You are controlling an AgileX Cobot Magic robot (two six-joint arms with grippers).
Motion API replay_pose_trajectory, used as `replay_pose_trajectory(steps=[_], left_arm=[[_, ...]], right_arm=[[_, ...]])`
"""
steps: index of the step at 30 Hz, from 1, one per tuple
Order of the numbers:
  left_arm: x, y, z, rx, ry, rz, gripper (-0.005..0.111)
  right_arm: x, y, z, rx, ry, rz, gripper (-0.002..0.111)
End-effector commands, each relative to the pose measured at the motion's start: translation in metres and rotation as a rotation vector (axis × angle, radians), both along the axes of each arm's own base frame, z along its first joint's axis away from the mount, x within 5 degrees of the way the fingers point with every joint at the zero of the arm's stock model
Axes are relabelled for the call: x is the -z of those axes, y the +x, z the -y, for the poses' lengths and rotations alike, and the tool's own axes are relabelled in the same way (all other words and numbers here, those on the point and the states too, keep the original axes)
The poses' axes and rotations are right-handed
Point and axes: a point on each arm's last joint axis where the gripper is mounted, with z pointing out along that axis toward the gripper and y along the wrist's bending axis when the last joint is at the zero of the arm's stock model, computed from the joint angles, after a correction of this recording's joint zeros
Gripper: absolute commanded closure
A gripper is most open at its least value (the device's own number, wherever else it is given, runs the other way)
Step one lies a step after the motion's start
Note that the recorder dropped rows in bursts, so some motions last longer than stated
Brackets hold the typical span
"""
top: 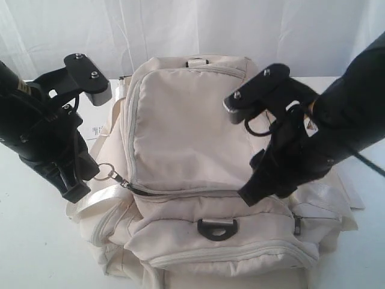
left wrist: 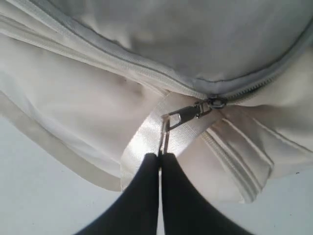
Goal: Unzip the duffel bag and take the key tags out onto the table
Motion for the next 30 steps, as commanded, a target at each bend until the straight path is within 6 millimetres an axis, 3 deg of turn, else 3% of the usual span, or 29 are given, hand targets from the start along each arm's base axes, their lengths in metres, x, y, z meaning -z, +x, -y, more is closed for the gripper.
replay_pose_trajectory(steps=[1,5,8,16,24,26,30], left_arm=[[0.000,-0.004,-0.002,-0.011,-0.010,-0.020,0.107],[-0.001,-0.003,-0.001,-0.011,-0.013,-0.015,0.107],[-0.003,-0.004,-0.002,-0.011,-0.017,-0.009,0.107],[-0.025,-0.017,-0.010,-0.015,-0.075,0.076,0.107],[-0.031,-0.022,-0.011,-0.017,-0.114,0.081,0.107],[-0.033,-0.024,-0.012,-0.009,-0.120,0.092,0.107],[-0.034,-0.024,-0.012,-0.008,-0.120,0.094,0.107]], right_arm=[[-0.035,-0.015,-0.012,-0.153,0.265,0.018,0.055],[-0.050,-0.030,-0.030,-0.391,0.476,0.015,0.055],[-0.046,-0.034,-0.042,-0.524,0.496,0.024,0.055],[-0.015,-0.034,-0.079,-0.620,0.421,0.051,0.055],[0.017,-0.024,-0.099,-0.611,0.316,0.070,0.055],[0.025,-0.024,-0.102,-0.579,0.313,0.022,0.062],[0.028,-0.026,-0.101,-0.554,0.308,-0.035,0.094]])
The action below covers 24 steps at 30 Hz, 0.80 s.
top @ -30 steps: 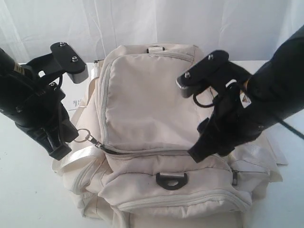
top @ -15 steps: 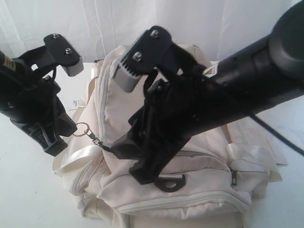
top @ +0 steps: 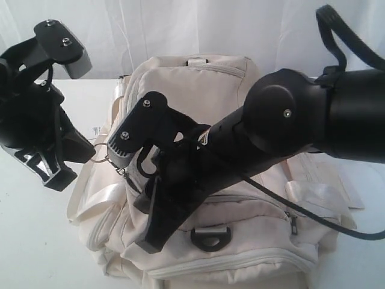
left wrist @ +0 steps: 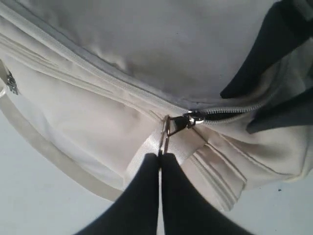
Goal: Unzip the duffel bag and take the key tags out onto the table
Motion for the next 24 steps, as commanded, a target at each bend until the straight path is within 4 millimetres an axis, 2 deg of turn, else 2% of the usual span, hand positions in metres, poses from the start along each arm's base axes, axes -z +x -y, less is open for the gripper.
replay_pose_trajectory(steps=[1,3,10,14,24], left_arm=[[-0.002,-0.002,-0.001,-0.002,-0.011,0.001,0.107],[-0.001,-0.002,-0.001,0.002,-0.012,0.010,0.107],[0.014,0.002,-0.001,-0.014,-0.018,0.061,0.107],[0.014,0.003,-0.001,-0.014,-0.017,0.065,0.107],[0.014,0.003,-0.002,-0.012,-0.006,0.076,0.107]], right_arm=[[0.002,-0.005,0.001,-0.015,-0.032,-0.048,0.102],[0.004,-0.010,0.003,-0.044,-0.074,-0.091,0.108],[0.011,-0.027,0.015,-0.143,-0.224,-0.256,0.108],[0.015,-0.029,0.021,-0.135,-0.295,-0.286,0.108],[0.043,-0.035,0.049,-0.059,-0.528,-0.331,0.108]])
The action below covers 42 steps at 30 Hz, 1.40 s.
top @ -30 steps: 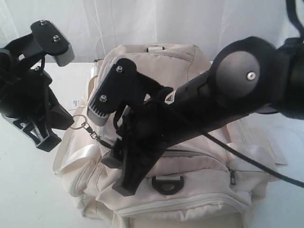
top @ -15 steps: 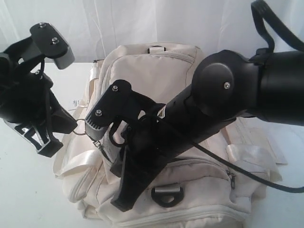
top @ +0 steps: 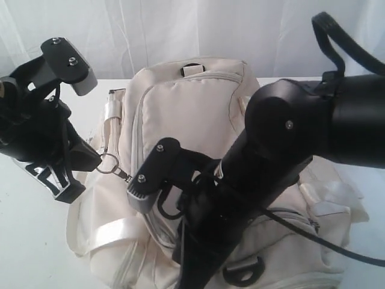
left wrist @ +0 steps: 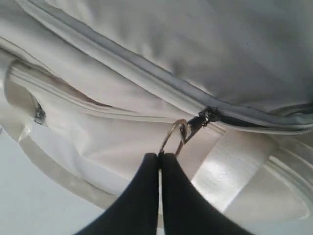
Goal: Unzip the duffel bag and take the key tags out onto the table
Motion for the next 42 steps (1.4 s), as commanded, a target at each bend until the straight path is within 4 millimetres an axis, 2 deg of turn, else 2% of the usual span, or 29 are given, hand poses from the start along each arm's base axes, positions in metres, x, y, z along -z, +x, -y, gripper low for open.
replay_pose_trajectory(steps=[1,12,18,23,27,36,39,42], left_arm=[[-0.004,0.002,-0.003,-0.006,0.010,0.050,0.107],[-0.004,0.002,-0.003,-0.005,0.013,0.052,0.107],[-0.004,0.002,-0.004,-0.004,0.018,0.053,0.107],[-0.004,0.002,-0.004,-0.003,0.021,0.053,0.107],[-0.004,0.002,-0.004,-0.003,0.022,0.051,0.107],[-0.003,0.001,-0.004,-0.001,0.027,0.045,0.107],[-0.003,0.000,-0.005,0.001,0.034,0.033,0.107],[-0.002,0.000,-0.005,0.002,0.036,0.029,0.107]], right_arm=[[0.022,-0.016,0.026,-0.032,-0.238,-0.113,0.108],[0.039,-0.010,0.055,0.088,-0.503,-0.021,0.108],[0.037,-0.005,0.069,0.124,-0.637,0.023,0.108],[0.034,0.008,0.077,0.193,-0.722,0.167,0.108],[0.033,0.024,0.086,0.302,-0.729,0.239,0.108],[0.031,0.056,0.103,0.465,-0.639,0.253,0.108],[0.027,0.068,0.104,0.494,-0.594,0.279,0.108],[0.032,0.081,0.097,0.484,-0.586,0.316,0.108]])
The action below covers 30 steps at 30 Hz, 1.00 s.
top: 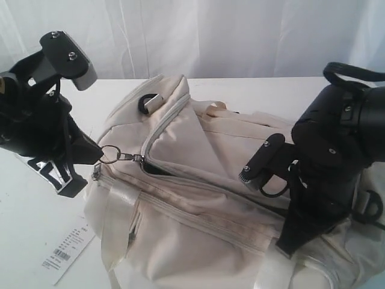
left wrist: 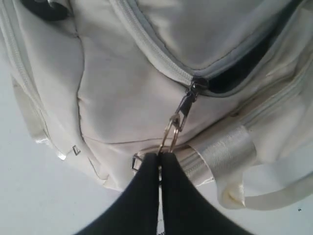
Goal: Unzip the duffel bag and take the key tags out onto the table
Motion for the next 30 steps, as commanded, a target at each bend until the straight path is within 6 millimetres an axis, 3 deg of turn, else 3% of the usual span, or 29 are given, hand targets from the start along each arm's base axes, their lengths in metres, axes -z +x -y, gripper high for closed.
replay_pose_trajectory(steps=[1,7,16,24,30], left_arm=[[-0.001,-0.003,-0.005,0.005,0.040,-0.005,0.107],[-0.001,-0.002,-0.005,0.004,0.037,0.000,0.107],[-0.004,0.001,-0.003,-0.017,-0.002,0.033,0.107],[-0.012,0.008,0.000,-0.005,-0.044,0.157,0.107],[-0.015,0.010,0.003,-0.020,-0.097,0.182,0.107]], right_arm=[[0.005,0.023,-0.001,-0.023,-0.067,0.076,0.108],[0.022,0.049,-0.019,-0.015,-0.112,0.097,0.108],[-0.021,0.034,-0.021,0.066,0.107,0.127,0.107],[-0.049,0.012,-0.024,-0.006,0.294,0.061,0.073],[-0.073,0.001,-0.037,-0.186,0.524,0.082,0.068]])
